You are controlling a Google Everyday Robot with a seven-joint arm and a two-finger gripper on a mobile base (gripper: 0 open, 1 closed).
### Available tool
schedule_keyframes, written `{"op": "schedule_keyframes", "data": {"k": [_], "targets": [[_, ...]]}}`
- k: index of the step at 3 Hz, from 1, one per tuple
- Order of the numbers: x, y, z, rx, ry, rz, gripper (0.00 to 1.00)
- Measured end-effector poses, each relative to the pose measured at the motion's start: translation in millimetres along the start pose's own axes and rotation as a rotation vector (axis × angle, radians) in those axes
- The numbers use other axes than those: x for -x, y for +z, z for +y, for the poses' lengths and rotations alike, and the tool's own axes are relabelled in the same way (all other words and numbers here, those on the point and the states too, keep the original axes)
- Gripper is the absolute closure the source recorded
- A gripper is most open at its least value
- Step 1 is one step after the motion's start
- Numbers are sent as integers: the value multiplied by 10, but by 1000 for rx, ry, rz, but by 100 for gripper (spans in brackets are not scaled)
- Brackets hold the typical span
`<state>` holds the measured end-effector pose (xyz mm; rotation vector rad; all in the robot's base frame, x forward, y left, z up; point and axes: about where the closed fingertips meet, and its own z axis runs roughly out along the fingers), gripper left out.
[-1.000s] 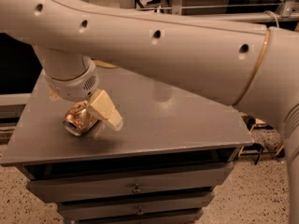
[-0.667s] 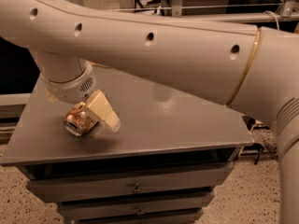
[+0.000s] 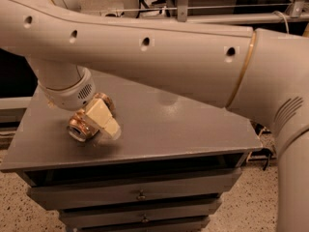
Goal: Place orange can upright
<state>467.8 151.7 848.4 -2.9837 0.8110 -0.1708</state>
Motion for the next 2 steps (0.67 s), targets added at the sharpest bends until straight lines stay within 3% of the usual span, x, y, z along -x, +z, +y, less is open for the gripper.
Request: {"op": "schedule_keyframes", "data": {"k": [2], "targets": [[53, 47, -10, 8, 5, -13, 0]]}}
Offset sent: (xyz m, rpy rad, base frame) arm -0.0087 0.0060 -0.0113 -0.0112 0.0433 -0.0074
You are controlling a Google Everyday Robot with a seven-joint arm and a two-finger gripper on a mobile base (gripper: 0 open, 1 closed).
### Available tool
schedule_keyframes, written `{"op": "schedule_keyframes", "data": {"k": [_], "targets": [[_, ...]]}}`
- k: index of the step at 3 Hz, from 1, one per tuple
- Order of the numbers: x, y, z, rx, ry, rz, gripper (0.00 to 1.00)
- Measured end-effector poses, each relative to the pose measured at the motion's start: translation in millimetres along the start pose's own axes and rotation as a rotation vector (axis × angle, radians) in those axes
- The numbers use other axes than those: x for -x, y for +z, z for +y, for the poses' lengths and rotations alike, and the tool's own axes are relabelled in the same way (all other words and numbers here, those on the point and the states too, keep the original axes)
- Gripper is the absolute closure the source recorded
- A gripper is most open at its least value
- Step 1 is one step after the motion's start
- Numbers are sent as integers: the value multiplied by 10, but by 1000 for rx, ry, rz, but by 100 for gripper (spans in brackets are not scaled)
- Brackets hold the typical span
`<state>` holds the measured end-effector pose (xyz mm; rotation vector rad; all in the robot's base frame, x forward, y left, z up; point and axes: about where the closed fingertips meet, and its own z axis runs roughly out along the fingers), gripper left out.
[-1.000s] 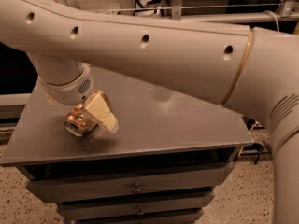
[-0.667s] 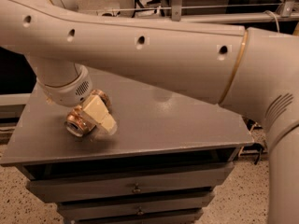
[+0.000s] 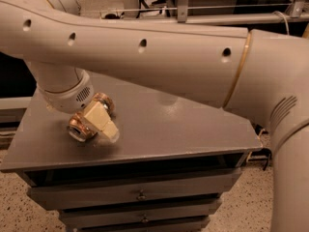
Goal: Place orange can upright
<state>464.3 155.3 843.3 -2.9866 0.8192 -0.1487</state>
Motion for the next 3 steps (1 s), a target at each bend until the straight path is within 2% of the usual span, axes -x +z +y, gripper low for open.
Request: {"op": "schedule_keyframes", "data": {"k": [1, 2, 3], "targets": [[33, 24, -1, 5, 0, -4, 0], [34, 21, -10, -2, 0, -3, 17], [35, 17, -18, -9, 1, -2, 41]]}}
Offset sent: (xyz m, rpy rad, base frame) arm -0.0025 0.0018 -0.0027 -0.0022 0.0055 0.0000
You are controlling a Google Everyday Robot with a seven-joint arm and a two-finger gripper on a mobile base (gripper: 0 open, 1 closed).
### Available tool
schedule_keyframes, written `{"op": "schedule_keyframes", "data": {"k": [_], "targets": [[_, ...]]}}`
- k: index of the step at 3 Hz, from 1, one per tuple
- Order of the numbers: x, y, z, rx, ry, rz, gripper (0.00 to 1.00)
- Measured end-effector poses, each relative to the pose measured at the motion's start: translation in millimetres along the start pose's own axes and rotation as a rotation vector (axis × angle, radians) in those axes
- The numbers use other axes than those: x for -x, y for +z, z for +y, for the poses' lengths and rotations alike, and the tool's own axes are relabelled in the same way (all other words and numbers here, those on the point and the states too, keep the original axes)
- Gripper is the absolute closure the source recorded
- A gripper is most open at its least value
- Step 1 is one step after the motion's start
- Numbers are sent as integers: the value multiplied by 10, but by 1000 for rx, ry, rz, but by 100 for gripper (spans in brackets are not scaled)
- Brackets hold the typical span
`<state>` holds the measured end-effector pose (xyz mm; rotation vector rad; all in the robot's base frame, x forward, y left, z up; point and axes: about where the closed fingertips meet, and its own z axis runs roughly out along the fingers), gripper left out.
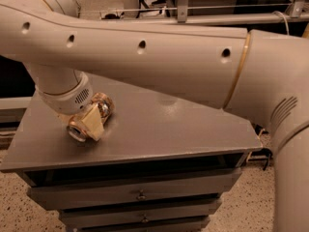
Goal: Place orange can upright
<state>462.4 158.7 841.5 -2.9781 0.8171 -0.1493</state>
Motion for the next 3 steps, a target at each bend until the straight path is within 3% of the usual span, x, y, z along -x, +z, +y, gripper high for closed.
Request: {"op": "schedule_keyframes", "data": {"k": [2, 3], "targets": [[2, -15, -14, -15, -3, -5, 87], [-75, -236, -27, -73, 3, -47, 100]]}}
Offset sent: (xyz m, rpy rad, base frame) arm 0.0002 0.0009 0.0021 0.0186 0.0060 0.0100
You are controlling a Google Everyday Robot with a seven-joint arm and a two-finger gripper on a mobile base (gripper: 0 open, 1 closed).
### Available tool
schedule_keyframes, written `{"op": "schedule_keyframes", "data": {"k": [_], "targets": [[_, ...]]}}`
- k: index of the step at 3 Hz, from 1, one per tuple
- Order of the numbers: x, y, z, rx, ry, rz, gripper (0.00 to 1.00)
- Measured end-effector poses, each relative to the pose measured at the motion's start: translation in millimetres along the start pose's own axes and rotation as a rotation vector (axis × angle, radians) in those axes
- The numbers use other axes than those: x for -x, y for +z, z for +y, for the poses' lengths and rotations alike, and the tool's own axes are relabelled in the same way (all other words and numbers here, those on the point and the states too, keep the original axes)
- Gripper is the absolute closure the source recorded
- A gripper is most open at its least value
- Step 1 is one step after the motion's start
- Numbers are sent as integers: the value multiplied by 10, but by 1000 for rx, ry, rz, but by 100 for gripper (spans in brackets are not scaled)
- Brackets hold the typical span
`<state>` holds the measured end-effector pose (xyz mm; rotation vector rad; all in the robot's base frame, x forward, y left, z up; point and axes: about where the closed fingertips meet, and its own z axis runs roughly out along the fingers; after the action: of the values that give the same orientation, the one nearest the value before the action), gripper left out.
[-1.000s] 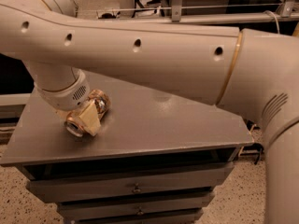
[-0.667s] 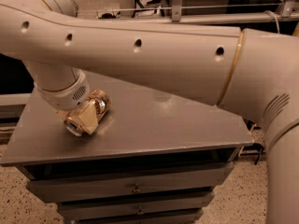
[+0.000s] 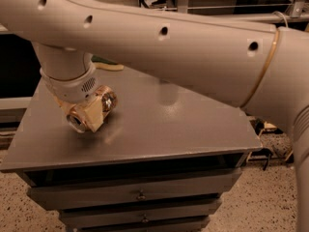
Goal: Place orange can upright
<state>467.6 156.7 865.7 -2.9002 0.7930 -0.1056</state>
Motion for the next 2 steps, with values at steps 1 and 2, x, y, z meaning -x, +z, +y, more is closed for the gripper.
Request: {"op": "schedule_keyframes", "data": {"k": [1, 2], "targets": [[-160, -383, -26, -61, 19, -30, 100], [-283, -654, -35, -117, 57, -72, 100]]}}
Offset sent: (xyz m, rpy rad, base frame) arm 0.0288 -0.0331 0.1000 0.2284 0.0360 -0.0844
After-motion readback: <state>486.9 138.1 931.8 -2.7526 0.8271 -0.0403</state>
